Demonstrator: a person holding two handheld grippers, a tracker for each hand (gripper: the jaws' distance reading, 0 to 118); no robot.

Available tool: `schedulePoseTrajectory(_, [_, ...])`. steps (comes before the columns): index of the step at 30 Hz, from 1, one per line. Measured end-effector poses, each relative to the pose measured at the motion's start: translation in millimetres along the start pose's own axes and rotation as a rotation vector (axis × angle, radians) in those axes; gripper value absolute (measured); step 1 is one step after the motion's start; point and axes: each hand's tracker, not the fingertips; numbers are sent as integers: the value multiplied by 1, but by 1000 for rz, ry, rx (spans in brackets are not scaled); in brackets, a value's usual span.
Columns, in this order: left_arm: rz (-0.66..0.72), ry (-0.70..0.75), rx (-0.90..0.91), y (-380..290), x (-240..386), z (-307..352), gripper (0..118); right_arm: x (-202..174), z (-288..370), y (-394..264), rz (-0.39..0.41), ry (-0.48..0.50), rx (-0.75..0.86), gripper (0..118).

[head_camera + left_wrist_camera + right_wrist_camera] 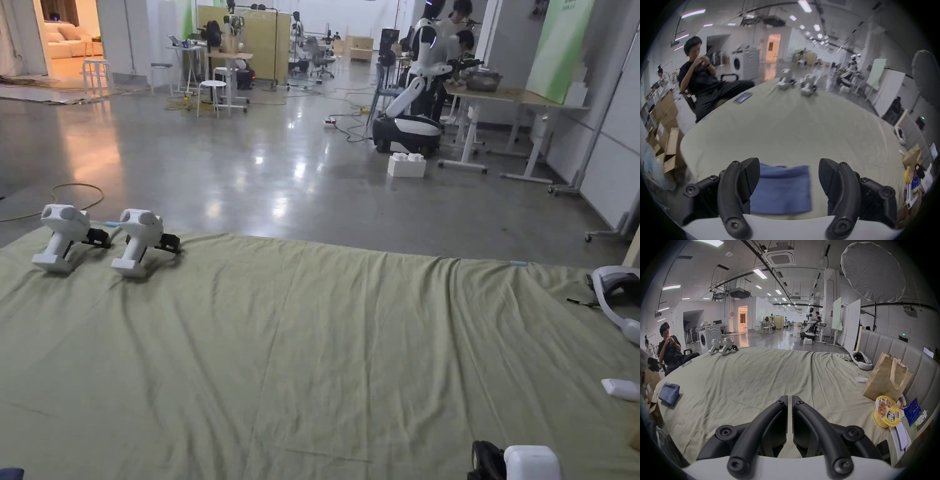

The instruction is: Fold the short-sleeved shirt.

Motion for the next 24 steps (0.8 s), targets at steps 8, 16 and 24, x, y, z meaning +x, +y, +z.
schedulePoseTrajectory(8, [-104, -78, 231, -64, 146, 3, 85, -8, -1, 7, -69, -40, 42, 7])
schedulePoseTrajectory(16, [-189, -148, 367, -84, 255, 3, 53, -23, 1, 13, -68, -50, 106, 7])
schedulePoseTrajectory(24, [-244, -139, 477, -98, 296, 15, 7, -30, 6, 16, -70, -70, 152, 7])
